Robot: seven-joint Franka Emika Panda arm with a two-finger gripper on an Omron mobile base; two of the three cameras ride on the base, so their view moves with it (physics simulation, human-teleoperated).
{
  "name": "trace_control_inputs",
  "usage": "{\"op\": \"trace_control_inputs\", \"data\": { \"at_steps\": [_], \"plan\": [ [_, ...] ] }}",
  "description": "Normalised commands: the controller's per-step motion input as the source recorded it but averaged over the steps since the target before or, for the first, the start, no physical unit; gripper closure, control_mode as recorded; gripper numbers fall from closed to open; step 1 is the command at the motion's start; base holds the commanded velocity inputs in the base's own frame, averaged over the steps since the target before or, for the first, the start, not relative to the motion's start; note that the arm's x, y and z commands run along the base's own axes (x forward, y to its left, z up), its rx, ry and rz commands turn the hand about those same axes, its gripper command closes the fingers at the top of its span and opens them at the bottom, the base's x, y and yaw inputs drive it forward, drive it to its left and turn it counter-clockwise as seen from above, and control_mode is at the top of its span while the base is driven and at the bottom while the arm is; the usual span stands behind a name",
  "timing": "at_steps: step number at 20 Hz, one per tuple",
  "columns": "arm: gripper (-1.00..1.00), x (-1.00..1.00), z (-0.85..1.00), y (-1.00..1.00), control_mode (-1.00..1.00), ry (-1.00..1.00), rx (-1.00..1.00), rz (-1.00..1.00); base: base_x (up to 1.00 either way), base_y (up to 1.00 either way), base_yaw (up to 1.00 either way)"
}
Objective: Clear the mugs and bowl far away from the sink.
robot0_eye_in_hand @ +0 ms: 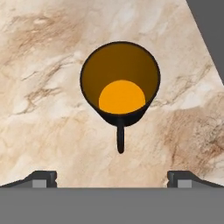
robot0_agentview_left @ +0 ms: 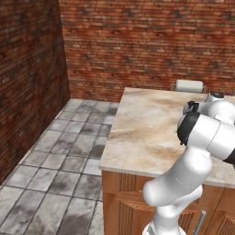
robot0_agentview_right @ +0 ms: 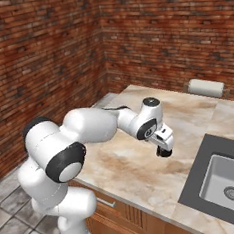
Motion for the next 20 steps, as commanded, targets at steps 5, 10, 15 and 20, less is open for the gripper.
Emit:
{"op": "trace_control_inputs", "data": {
  "at_steps": [5,10,15,20],
  "plan": [
    [-1.0,0.04,-0.21,-0.13,-1.0,-0.02,0.0,0.0,0.0,0.0,0.0],
    [-1.0,0.0,-0.17,-0.07,-1.0,-0.04,0.0,0.02,0.0,0.0,0.0],
    [-1.0,0.03,-0.08,-0.08,-1.0,-0.02,0.0,0.03,0.0,0.0,0.0],
    [-1.0,0.09,0.0,-0.07,-1.0,0.0,0.0,0.04,0.0,0.0,0.0]
  ]
}}
